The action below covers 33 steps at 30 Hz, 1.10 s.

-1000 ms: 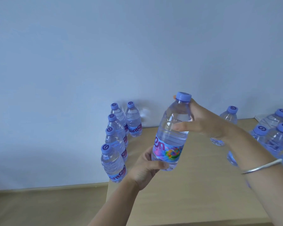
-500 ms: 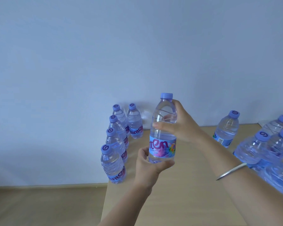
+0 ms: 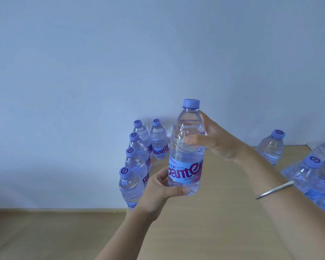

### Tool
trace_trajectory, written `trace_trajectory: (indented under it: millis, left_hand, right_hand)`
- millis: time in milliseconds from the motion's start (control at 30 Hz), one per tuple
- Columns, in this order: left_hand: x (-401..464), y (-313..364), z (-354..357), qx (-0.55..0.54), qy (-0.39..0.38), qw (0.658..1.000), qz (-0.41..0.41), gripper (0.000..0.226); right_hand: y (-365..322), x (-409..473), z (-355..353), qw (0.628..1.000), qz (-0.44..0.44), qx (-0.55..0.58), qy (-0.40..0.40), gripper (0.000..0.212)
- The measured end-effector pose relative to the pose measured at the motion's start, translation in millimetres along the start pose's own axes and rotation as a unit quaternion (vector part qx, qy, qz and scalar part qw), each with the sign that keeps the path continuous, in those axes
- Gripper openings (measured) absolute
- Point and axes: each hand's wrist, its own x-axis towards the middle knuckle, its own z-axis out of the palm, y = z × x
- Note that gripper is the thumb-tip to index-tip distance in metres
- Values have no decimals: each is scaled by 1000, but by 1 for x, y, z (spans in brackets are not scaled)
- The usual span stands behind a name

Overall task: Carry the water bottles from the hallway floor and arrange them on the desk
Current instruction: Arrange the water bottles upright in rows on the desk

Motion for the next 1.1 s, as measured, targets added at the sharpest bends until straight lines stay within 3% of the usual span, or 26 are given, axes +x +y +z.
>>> trace_trajectory:
  millis: [133,300,533,700,867,1000,1100]
  left_hand:
    - [-3,-5,4,16,63,998,25,67]
    - [-2,-11,5,8,119,992,39,64]
    - [4,-26,-6,24,111,994,-4,52]
    - [8,-54,-8,45,201,977,-54,42]
    - [22,-76,-5,-87,320,928,-169,50]
    - [38,-79,-11,-197,318,903,-210,46]
    - [49,-81,-18,-212,308,902,-218,43]
  right_hand:
    - [-4,2,-2,999,22,-10,-40,40]
    - [3,9,3,998,12,-66,10,43]
    - [30,24,9,993,45,-109,8,39]
    - [67,38,18,982,84,-166,37,46]
    - [98,49,25,972,113,-203,45,61]
    - [119,57,26,969,126,-203,65,59]
    - [131,66,26,969,126,-197,81,60]
